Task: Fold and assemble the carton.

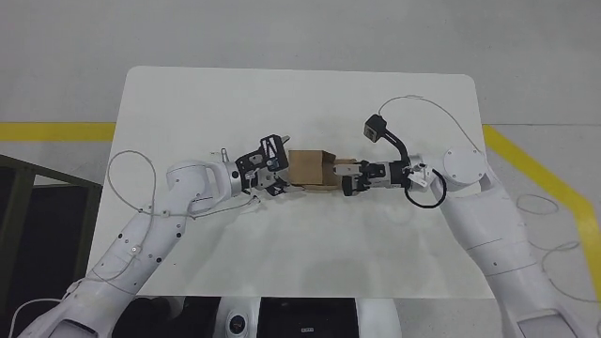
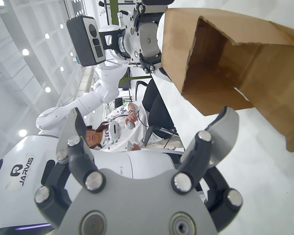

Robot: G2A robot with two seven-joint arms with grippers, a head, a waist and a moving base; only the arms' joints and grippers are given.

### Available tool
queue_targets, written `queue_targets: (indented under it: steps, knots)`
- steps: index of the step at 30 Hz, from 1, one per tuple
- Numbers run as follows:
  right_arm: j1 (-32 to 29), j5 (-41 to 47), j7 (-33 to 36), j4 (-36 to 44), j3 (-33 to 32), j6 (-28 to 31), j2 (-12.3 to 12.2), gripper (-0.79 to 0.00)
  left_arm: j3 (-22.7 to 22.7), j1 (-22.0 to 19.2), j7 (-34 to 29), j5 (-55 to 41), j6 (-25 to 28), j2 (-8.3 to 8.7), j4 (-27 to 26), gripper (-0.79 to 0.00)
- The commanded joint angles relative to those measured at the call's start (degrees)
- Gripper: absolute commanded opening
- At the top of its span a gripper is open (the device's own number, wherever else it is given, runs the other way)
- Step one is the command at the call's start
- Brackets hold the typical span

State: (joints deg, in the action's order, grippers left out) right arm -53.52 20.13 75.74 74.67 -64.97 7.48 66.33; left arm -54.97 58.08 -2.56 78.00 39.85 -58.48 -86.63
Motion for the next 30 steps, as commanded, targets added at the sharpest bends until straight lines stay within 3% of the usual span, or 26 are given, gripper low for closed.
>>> queue_targets:
  steps: [1,16,30]
  knots:
    - [0.36,0.88,-0.52,-0.83,0.91,0.19,0.25,0.0,0.06,-0.21,0.29,0.2,0.12,-0.1,0.47,0.0]
    - [4.31,4.31,-3.49,-7.52,5.48,4.14,1.93,0.0,0.14,-1.18,0.91,0.05,1.86,-0.69,2.52,0.0]
    - [-3.61,2.62,-2.65,3.51,1.61,-3.42,-0.42,0.0,0.0,-1.27,0.74,-0.07,1.16,-1.2,2.87,0.0]
